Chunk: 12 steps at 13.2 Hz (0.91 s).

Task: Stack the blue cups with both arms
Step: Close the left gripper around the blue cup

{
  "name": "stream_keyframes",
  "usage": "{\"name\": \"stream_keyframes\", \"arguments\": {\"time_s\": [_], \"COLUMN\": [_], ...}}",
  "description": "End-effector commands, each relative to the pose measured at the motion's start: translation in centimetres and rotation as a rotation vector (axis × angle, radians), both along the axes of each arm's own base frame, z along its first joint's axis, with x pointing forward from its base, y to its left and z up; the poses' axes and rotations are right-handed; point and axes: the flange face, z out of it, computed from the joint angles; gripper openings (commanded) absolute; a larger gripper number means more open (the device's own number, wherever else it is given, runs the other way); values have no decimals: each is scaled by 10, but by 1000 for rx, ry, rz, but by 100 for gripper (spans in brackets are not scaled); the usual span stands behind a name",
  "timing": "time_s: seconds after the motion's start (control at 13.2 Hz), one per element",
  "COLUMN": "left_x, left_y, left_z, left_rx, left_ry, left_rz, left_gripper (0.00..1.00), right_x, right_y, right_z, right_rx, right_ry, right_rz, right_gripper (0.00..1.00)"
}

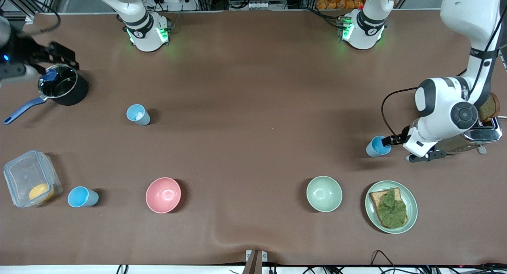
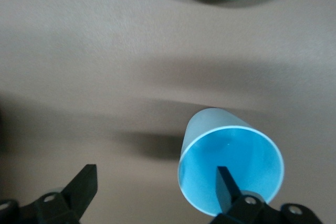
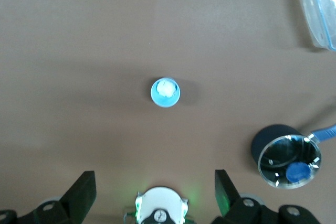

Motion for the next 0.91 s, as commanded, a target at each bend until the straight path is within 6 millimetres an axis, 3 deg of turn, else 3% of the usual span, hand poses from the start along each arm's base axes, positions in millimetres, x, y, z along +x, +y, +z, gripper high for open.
{"name": "stream_keyframes", "arguments": {"time_s": [0.0, 0.15, 0.23, 0.3, 0.68, 0.83], "left_x": [2, 2, 4, 7, 9, 9], "left_y": [-5, -7, -19, -28, -28, -31], "left_z": [-9, -27, -25, -22, -5, 14], "left_rx": [7, -11, -16, -13, -8, -11], "left_ry": [0, 22, 12, 6, -18, -21], "left_rz": [8, 44, 55, 81, 71, 40], "left_gripper": [74, 42, 17, 0, 0, 0], "right_x": [2, 7, 13, 17, 21, 20], "right_y": [-1, -2, 1, 3, -3, -4], "right_z": [3, 3, -1, -3, -11, -11], "right_rx": [3, 10, 13, 14, 17, 15], "right_ry": [-16, -39, -48, -59, -53, -50], "right_rz": [11, 23, 25, 23, 13, 15], "right_gripper": [100, 100, 100, 100, 100, 100]}}
